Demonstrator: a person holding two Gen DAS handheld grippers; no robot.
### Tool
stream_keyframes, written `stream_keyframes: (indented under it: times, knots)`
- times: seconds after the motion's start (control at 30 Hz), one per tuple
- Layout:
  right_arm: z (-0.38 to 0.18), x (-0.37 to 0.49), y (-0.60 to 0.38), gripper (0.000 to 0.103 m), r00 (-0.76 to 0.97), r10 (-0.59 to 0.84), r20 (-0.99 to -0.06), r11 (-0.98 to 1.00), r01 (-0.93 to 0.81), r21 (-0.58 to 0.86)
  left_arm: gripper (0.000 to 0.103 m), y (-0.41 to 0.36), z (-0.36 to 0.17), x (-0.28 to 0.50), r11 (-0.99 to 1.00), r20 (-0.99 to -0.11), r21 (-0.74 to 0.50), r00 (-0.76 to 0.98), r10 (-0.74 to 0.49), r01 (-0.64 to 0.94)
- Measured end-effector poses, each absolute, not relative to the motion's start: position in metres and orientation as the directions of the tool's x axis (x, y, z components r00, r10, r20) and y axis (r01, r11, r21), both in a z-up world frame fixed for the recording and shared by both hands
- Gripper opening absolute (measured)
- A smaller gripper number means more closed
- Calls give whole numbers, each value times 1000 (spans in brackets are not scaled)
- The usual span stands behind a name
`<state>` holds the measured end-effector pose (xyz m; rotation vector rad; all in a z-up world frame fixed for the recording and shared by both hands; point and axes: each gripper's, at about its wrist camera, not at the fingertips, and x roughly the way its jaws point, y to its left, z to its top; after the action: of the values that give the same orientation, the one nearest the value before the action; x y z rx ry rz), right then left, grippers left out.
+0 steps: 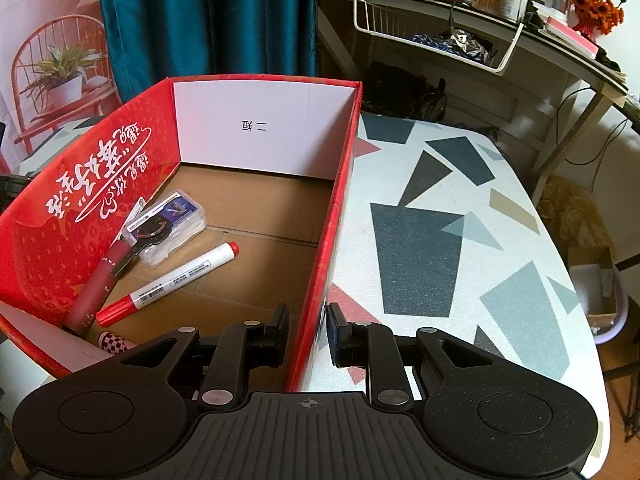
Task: Organize rigid objects
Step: 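Return the left tool and grasp the small blue bottle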
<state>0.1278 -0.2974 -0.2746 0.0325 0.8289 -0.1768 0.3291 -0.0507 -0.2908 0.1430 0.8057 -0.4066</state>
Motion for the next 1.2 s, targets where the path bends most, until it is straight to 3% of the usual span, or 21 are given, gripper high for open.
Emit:
stream_keyframes:
  times: [0.53,0.87,1.2]
  knots:
    - [-275,128,-298,19,664,-144,-733,984,172,-38,30,-53,-296,269,828,-715,-93,541,-442,553]
    - [-275,127,-298,19,665,-144,-733,984,172,-38,30,-60,-300,244,847,-672,-2,627,-395,531]
    - [-275,127,-298,19,665,-144,-733,984,172,-37,30,-56,-300,237,853,-650,-6,646,-400,522]
